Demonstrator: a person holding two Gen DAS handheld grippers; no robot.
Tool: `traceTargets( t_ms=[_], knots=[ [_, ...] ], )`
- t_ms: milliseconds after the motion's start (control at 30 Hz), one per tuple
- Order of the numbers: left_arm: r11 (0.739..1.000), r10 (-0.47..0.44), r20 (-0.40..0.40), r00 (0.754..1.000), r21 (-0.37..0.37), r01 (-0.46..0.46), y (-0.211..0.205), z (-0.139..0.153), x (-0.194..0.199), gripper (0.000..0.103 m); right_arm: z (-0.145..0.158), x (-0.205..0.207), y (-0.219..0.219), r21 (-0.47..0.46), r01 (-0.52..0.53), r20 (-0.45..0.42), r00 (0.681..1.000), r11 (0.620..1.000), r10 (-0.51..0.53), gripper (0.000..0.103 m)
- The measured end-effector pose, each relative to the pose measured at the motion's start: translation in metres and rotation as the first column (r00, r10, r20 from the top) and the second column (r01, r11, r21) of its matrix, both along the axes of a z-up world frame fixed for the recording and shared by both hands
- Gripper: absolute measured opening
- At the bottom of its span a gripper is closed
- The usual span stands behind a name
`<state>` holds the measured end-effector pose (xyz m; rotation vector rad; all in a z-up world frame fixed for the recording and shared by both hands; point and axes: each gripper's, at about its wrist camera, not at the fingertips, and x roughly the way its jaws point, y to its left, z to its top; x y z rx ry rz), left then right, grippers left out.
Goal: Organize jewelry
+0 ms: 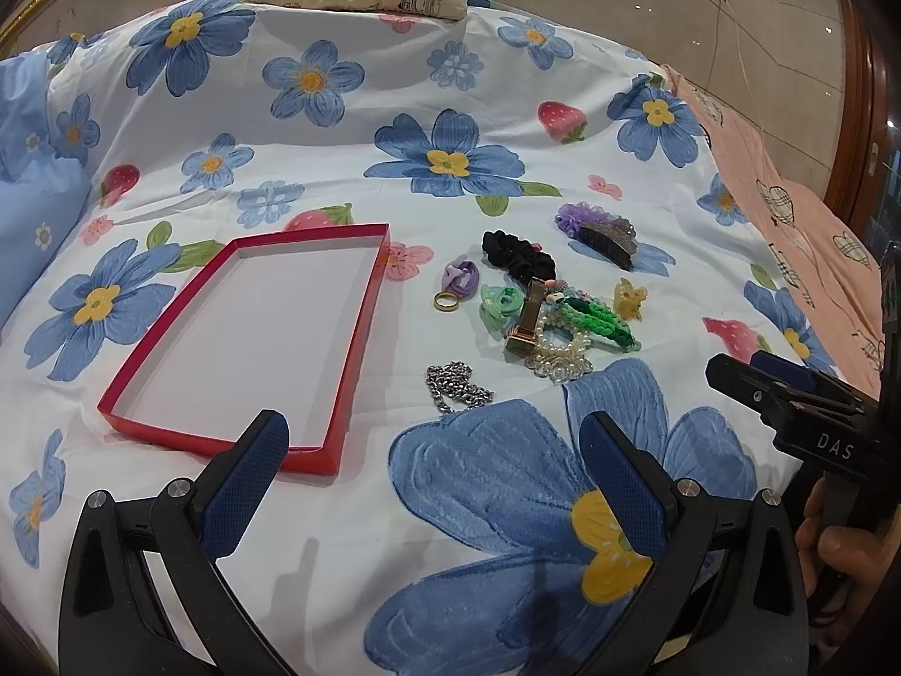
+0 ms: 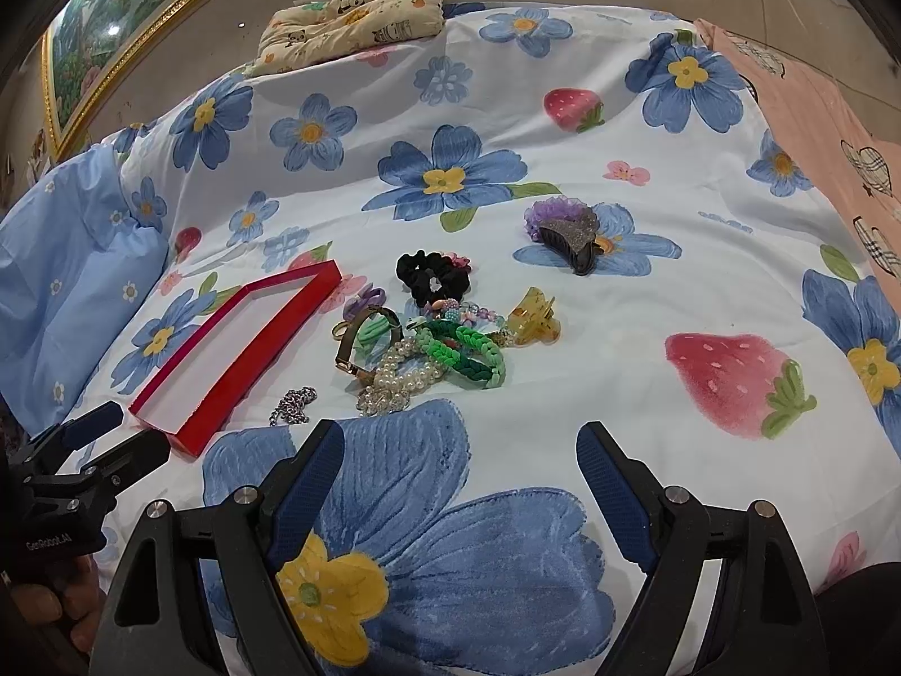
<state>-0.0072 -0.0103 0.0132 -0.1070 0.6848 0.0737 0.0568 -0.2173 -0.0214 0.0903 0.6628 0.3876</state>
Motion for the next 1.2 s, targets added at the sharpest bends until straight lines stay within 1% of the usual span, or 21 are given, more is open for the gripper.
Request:
traceTargets(
  t_ms=[267,733,967,1200],
  knots=[
    [1.0,0.002,0.0,1.0,-0.001,-0.002,-0.001,-0.001,0.0,0.103,0.0,0.0,0.0,0.002,0.0,0.001,1.0,1.0,0.0,0.087],
    [1.0,0.003,-0.025,1.0,-0.008,-0.003,0.003,-0.007,0.007,0.103,-0.002,0.001,0.002,0.007,-0.002,-0.012,1.0,1.0,0.002,0.087],
    [0.998,-0.035,-0.05,0.998,-0.049,0.032,0.003,-0.01,0.023,0.103,-0.001,0.011,-0.002,0.029,-0.004,-0.03,1.0,1.0,0.005,0.087],
    [0.996,-0.069,-0.061,0.996,-0.058,0.065,-0.002,-0.006,0.046,0.103,0.001,0.029,-0.006,0.036,0.005,-0.043,0.999,0.999,-0.004,0.087]
  ],
)
